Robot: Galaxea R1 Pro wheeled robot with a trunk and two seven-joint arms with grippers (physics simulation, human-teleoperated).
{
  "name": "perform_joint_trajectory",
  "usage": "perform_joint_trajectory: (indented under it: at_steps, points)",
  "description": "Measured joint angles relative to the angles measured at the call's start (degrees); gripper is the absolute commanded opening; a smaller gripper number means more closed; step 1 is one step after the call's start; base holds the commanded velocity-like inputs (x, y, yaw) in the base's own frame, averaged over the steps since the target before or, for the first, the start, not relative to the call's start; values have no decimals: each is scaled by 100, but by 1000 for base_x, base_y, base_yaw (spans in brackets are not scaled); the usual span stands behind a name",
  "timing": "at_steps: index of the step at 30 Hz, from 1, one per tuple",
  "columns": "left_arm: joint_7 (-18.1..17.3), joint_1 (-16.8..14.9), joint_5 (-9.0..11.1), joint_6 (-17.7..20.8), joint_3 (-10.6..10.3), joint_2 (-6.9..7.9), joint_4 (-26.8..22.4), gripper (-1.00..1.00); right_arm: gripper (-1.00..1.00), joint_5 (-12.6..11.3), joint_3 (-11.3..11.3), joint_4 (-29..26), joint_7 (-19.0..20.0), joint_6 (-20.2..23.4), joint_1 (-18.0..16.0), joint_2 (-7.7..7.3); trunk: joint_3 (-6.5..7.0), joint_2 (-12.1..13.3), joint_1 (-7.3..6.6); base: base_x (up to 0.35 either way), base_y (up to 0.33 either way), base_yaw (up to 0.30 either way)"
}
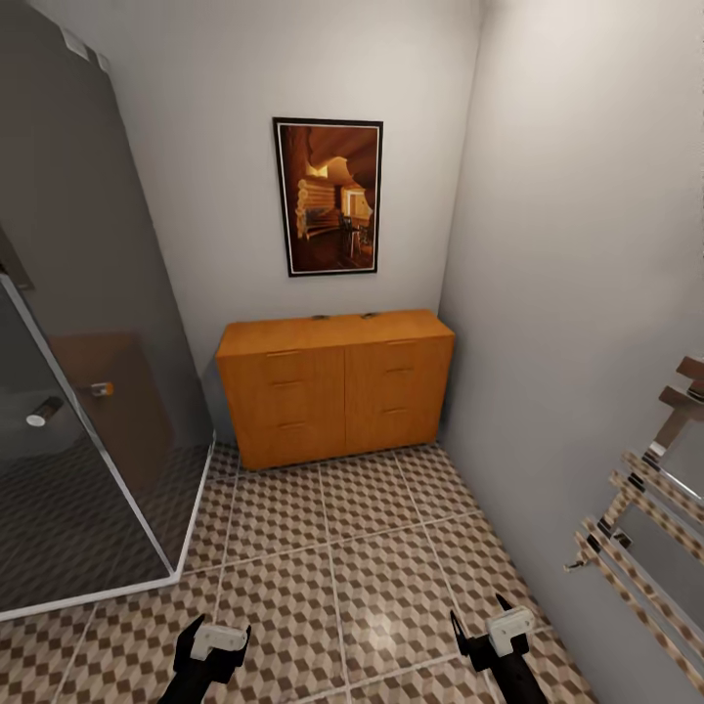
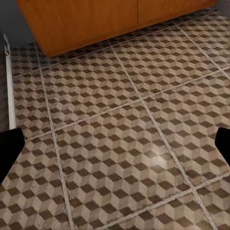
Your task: Take the four mousetraps from the cabinet in the bathroom and place them on the bathroom floor. Make sure all four end up on the same floor surface, and ensure that at least two of them are either under or directly next to the same bathroom sink.
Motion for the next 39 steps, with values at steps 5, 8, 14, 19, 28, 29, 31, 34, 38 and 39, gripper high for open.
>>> perform_joint_trajectory:
  at_steps: [5, 8, 14, 19, 28, 29, 31, 34, 38, 39]
  points:
    - [0, 0, 0, 0, 0, 0, 0, 100, 100, 0, 0, 0, 0, 2, 0, 0, 46, 0, 0, 0, 0, 0]
    - [0, 0, 0, 0, 0, 0, 0, 100, 100, 0, -1, 0, 0, 3, 0, 0, 74, 0, 0, 0, 0, 0]
    - [0, 0, 0, 0, 0, 0, 0, 100, 100, 0, -1, 0, 0, 4, 0, 0, 129, 0, 0, 0, 0, 0]
    - [0, 0, 0, 0, 0, 0, 0, 100, 100, 0, -2, 0, 0, 6, 0, 0, 175, 0, 0, 0, 0, 0]
    - [0, 0, 0, 0, 0, 0, 0, 100, 100, 0, -2, 0, 0, 8, 0, 0, 258, 1, 0, 0, 0, 0]
    - [0, 0, 0, 0, 0, 0, 0, 100, 100, 0, -2, 0, 0, 8, 0, 0, 267, 1, 0, 0, 0, 0]
    - [0, 0, 0, 0, 0, 0, 0, 100, 100, 0, -3, 0, 0, 9, 0, 1, 285, 1, 0, 0, 0, 0]
    - [0, 0, 0, 0, 0, 0, 0, 100, 100, 0, -1, 0, 0, 9, 0, 6, 313, 1, 0, 0, 0, 0]
    - [0, 0, 0, 0, 0, 0, 0, 100, 100, 0, 0, 0, 0, 9, 0, 8, 350, 1, 0, 0, 0, 0]
    - [0, 0, 0, 0, 0, 0, 0, 100, 100, 0, -2, 0, 0, 8, 0, 8, 359, 1, 0, 0, 0, 0]
